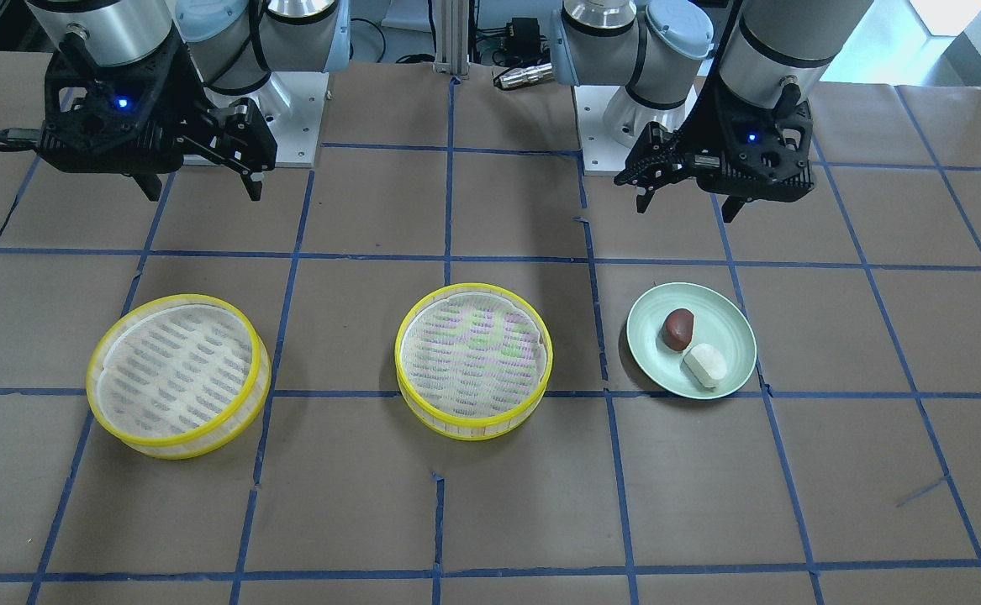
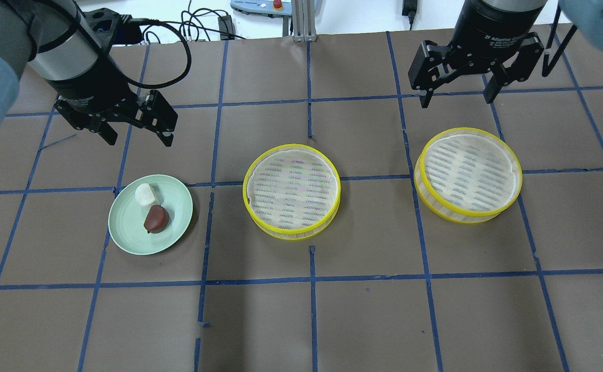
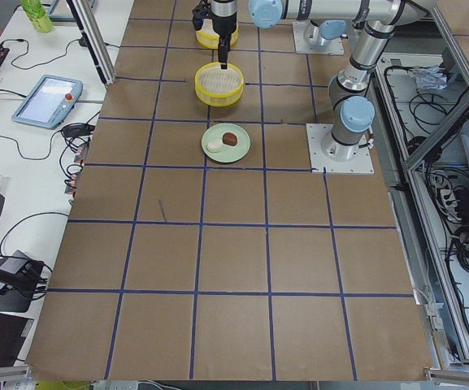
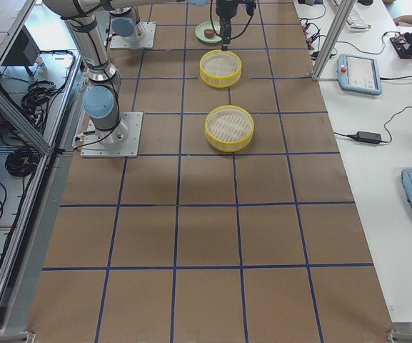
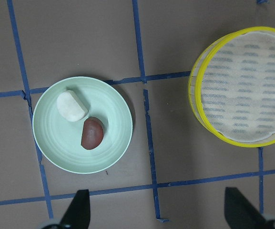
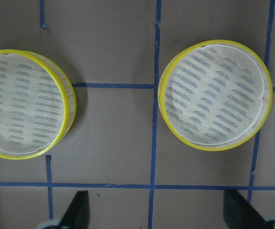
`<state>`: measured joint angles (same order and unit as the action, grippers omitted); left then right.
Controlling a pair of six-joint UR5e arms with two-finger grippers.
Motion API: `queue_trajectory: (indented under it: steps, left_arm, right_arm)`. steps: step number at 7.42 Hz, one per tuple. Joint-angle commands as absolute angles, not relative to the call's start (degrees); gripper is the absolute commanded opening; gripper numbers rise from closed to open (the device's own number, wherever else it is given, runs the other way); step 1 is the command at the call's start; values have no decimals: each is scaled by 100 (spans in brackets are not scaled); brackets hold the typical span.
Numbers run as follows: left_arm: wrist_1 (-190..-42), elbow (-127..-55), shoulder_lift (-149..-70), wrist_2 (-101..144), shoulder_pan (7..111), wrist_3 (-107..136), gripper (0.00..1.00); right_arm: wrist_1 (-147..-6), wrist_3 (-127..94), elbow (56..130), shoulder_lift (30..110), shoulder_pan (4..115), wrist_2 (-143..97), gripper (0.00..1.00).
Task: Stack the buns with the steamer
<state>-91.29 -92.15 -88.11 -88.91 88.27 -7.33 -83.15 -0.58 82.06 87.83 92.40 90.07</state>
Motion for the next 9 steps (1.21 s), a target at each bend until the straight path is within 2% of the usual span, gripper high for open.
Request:
queue_trajectory:
  steps: [1, 4, 6, 8, 9]
  left_arm:
    - [-9132, -9255, -8798, -8886, 8868, -817, 100]
    - [-9141, -9377, -8745, -8895, 8868, -817, 100]
    - [-9105, -9657, -8832, -8991, 8807, -914, 100]
    - [-7743, -10665, -9296, -9522, 8676, -932, 100]
    - [-7108, -10879, -9629, -9884, 8570, -949, 100]
  right_arm:
    - [-8332, -62, 8279, 8789, 9229, 9000, 100]
    - [-8367, -18, 8375, 8771, 9098, 9009, 100]
    - [-9145, 166, 8996, 8640, 8896, 9105, 100]
    - [-9640, 578, 9465, 8299, 8239, 9551, 100]
    - [-9929, 737, 9475, 8062, 7957, 9536, 100]
